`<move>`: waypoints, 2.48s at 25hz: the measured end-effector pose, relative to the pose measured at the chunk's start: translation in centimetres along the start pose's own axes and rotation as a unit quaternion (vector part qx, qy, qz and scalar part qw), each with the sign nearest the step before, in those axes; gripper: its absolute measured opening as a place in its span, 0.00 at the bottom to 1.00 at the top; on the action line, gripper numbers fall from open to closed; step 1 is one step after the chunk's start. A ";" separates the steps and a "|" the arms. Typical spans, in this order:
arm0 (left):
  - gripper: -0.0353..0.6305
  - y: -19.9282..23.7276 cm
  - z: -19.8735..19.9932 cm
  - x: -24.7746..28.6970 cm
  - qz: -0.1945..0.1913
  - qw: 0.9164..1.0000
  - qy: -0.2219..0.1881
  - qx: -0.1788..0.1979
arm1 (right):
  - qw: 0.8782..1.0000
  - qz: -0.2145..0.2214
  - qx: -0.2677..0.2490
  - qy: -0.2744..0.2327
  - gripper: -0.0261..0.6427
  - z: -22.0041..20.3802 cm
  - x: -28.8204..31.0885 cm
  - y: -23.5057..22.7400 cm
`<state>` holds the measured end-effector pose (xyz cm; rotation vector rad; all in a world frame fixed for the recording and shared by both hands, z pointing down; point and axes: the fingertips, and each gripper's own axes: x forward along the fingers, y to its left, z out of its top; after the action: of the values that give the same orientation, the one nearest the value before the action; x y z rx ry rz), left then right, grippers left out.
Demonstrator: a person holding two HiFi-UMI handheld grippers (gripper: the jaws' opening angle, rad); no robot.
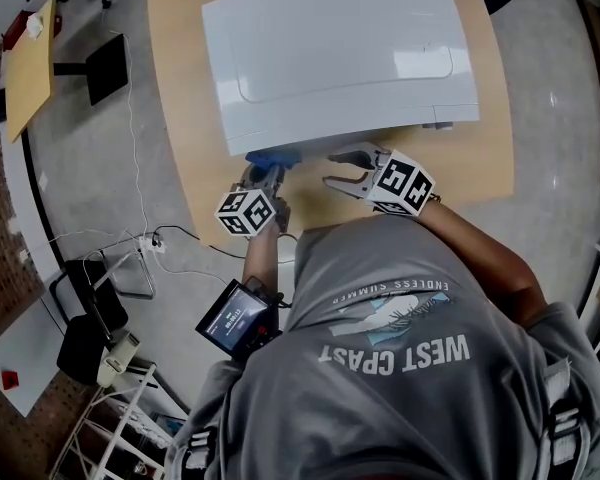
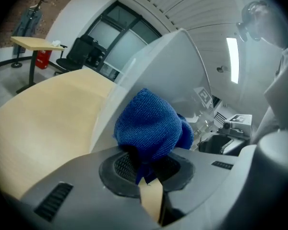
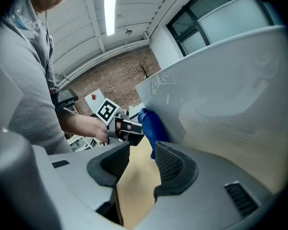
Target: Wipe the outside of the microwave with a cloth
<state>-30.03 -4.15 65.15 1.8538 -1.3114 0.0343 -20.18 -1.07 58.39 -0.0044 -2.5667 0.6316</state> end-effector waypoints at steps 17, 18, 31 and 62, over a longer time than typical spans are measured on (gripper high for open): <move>0.15 -12.2 -3.3 8.6 -0.118 0.992 0.039 0.018 | 0.997 -0.074 0.022 -0.004 0.30 -3.9 -10.0 -2.6; 0.15 -13.2 -3.6 9.3 -0.125 0.991 0.041 0.019 | 0.997 -0.077 0.022 -0.004 0.30 -4.2 -10.7 -2.8; 0.15 -21.8 -6.5 15.7 -0.159 0.986 0.045 0.028 | 0.994 -0.109 0.017 -0.006 0.30 -7.8 -19.9 -5.4; 0.15 -32.5 -1.6 7.5 -0.242 0.960 0.002 0.138 | 0.976 -0.015 -0.093 -0.195 0.37 3.2 -22.5 0.3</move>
<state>-0.39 -5.79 49.81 2.3694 -0.8487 -0.0420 -1.95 -4.88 45.37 0.1046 -2.9908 0.4084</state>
